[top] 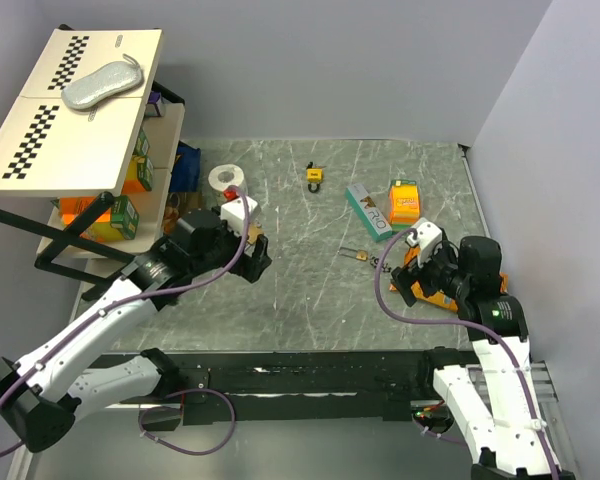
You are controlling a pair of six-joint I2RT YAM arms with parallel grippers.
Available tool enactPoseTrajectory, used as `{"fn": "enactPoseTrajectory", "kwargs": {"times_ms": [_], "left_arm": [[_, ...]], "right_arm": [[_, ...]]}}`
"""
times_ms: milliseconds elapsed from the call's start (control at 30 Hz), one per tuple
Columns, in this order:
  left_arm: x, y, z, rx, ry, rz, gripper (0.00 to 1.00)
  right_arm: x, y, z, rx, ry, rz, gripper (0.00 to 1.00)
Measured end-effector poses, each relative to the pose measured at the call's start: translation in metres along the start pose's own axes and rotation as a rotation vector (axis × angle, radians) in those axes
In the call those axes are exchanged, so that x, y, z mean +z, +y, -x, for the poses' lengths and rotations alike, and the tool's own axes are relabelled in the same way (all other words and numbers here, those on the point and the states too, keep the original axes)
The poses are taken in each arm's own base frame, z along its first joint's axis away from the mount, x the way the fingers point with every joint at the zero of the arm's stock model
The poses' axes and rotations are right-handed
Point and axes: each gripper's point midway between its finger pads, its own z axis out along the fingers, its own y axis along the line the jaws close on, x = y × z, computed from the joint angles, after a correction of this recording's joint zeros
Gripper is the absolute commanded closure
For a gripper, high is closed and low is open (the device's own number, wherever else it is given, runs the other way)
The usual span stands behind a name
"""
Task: Lock with the key
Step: Pick up the lock from the center of the board.
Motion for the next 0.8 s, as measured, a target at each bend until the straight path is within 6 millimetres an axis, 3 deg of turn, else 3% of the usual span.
{"fn": "enactPoseTrajectory", "kwargs": {"times_ms": [233, 400, 567, 800], "left_arm": [[0.02, 0.001, -0.003, 0.06, 0.08, -0.014, 0.04], [0.022, -0.009, -0.004, 0.108, 0.088, -0.082, 0.04], [0.027, -0.019, -0.01, 0.112, 0.118, -0.145, 0.04], [0.043, -0.03, -0.021, 0.108, 0.194, -0.225, 0.04]], "right_arm": [[0.009, 0.007, 0.004, -0.014, 0.014, 0.093, 0.01], [0.037, -0.008, 0.008, 0.032, 0.112, 0.159, 0.01], [0.072, -0.009, -0.011, 0.001, 0.242, 0.19, 0.01], [0.111, 0.013, -0.038, -0.14, 0.387, 0.333, 0.03]]}}
